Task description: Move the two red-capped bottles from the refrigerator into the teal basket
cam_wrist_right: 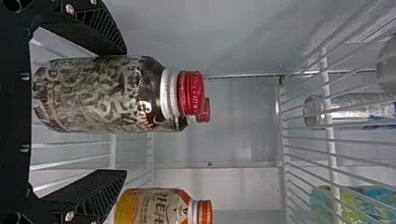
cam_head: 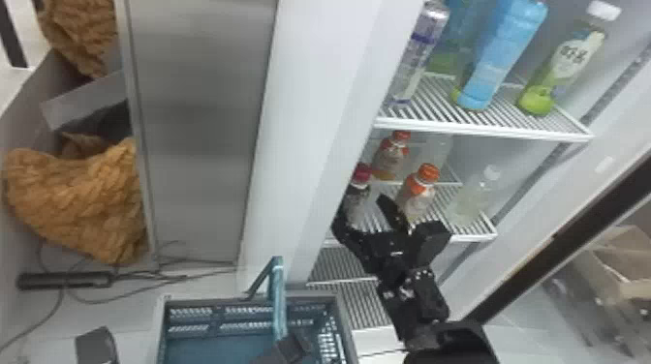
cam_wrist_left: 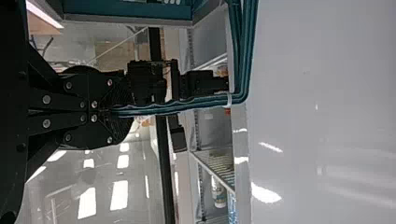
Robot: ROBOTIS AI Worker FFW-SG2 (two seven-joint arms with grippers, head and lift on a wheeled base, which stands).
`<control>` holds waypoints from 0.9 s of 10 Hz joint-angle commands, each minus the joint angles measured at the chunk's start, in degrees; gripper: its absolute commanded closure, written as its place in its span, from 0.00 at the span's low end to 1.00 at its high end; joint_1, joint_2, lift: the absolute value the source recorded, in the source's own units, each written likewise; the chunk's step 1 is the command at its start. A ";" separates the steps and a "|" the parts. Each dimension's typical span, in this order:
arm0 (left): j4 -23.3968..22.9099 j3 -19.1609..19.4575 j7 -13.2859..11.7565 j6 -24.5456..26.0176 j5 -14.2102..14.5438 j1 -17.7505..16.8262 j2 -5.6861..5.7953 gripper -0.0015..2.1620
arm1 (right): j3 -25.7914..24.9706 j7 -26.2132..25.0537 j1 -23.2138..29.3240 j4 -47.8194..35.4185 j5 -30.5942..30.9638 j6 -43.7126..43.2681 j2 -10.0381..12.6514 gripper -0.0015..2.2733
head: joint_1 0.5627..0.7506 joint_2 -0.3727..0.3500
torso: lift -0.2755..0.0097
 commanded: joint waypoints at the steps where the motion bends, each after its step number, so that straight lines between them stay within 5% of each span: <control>1: 0.00 -0.07 -0.02 0.09 -0.10 0.00 -0.07 0.53 | 0.07 0.00 -0.89 1.09 0.08 0.00 0.00 0.05 | 0.70 0.03 | 0.18; 3: 0.14 0.04 -0.02 0.09 -0.10 -0.14 -0.07 0.53 | 0.19 0.09 -2.58 2.08 -0.03 0.00 -0.09 0.11 | 0.70 0.03 | 0.18; 4: 0.28 -0.07 0.06 0.09 -0.10 -0.28 -0.16 0.53 | 0.19 0.44 -3.28 2.64 -0.37 0.00 -0.09 0.31 | 0.70 0.03 | 0.18; 5: 0.28 -0.07 -0.02 0.09 -0.10 -0.28 -0.16 0.53 | 0.19 0.44 -3.28 2.36 -0.83 0.00 -0.09 0.40 | 0.70 0.03 | 0.18; 9: 0.28 -0.07 -0.02 -0.34 0.01 -0.28 -0.16 0.53 | 0.99 0.44 0.38 -5.52 -3.46 0.00 -0.44 0.40 | 0.70 0.03 | 0.18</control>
